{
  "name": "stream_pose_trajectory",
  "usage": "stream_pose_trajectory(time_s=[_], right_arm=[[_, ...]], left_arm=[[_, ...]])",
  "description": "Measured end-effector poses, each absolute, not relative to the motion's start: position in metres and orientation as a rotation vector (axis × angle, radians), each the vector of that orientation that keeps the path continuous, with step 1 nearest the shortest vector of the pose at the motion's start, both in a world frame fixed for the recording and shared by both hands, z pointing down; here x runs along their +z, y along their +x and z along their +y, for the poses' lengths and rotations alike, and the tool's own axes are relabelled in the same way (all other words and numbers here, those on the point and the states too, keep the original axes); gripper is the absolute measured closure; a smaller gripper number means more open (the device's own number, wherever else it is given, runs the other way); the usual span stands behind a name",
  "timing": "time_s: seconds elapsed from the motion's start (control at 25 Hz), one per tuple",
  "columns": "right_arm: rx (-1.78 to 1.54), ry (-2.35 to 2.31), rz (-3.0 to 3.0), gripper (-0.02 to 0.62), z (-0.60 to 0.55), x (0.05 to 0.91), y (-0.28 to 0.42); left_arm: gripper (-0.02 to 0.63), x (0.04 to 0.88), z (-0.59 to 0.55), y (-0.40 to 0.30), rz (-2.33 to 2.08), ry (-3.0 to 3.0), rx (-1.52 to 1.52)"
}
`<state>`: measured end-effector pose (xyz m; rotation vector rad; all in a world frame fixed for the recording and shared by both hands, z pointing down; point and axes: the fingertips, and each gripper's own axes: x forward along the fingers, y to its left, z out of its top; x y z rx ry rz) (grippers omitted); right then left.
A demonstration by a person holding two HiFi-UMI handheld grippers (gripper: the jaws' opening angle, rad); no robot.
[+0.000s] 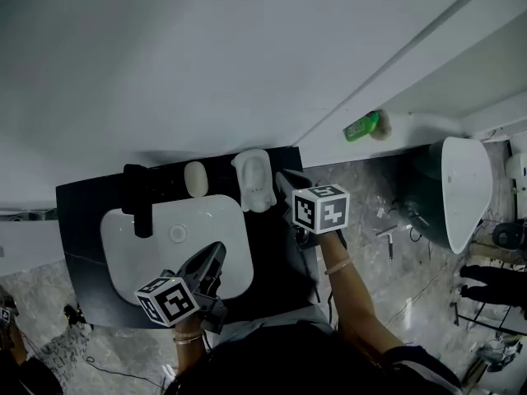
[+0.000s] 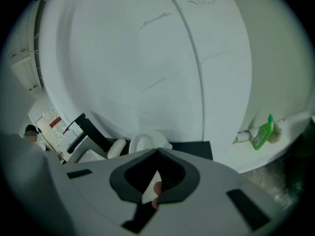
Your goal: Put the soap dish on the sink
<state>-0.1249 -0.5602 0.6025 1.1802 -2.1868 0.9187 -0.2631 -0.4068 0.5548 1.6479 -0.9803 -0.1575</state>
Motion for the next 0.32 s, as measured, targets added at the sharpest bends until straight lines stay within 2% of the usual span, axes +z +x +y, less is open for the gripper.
stream_pose_trajectory(time_s=[0.32], right_arm=[[0.924, 1.184, -2.181, 0.577, -0.559, 0.616, -0.124]], left_arm=[[0.603, 0.569, -0.406, -0.264, -0.972, 1.638, -0.167]])
